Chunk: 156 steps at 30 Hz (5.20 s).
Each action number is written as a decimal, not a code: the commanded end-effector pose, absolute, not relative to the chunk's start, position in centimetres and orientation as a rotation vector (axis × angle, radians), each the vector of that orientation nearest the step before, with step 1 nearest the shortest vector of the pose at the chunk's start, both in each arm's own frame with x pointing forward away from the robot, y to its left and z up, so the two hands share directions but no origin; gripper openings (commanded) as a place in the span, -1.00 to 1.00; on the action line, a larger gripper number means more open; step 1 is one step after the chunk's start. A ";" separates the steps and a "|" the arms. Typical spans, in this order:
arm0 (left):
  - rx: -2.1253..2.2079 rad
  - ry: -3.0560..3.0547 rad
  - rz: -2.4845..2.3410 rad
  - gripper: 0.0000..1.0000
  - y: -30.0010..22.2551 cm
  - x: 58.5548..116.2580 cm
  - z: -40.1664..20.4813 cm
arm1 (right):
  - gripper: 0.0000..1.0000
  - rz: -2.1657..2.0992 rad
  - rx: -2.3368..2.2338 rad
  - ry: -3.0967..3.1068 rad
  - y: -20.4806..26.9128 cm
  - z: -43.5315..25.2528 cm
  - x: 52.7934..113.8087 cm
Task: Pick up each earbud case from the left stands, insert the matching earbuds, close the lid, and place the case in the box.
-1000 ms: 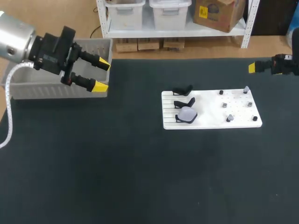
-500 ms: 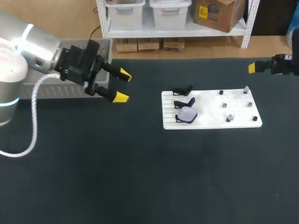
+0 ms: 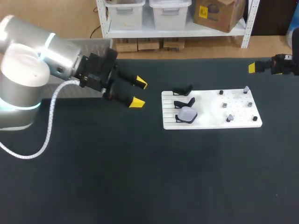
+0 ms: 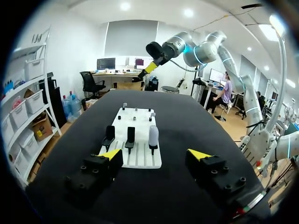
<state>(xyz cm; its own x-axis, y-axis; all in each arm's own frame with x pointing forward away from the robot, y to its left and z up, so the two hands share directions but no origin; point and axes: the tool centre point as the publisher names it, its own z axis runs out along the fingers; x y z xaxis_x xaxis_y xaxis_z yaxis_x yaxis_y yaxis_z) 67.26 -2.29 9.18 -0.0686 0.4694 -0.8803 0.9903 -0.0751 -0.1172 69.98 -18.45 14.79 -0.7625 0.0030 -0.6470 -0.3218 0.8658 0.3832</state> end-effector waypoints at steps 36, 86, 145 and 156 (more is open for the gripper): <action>1.599 1.576 -1.111 1.00 -9.2 64.5 4.7 | 1.00 0.630 -0.228 2.369 -18.4 14.9 69.9; 1.631 1.586 -1.105 0.41 -13.1 66.2 1.8 | 1.00 0.630 -0.228 2.369 -18.4 14.9 69.9; 1.452 1.215 -1.317 -1.00 -12.0 64.7 10.9 | 1.00 0.630 -0.228 2.369 -18.4 14.9 69.9; 1.450 1.187 -1.306 -1.00 -12.6 64.7 12.0 | 1.00 0.630 -0.228 2.369 -18.4 14.9 69.9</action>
<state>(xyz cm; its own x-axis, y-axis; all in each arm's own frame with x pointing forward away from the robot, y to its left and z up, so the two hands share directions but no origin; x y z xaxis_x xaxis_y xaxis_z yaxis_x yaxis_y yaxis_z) 64.61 -12.58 11.78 0.0081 0.1082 -0.9941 0.9768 -0.2135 -0.0153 69.98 -18.45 14.78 -0.7625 0.0030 -0.6470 -0.3218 0.8658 0.3832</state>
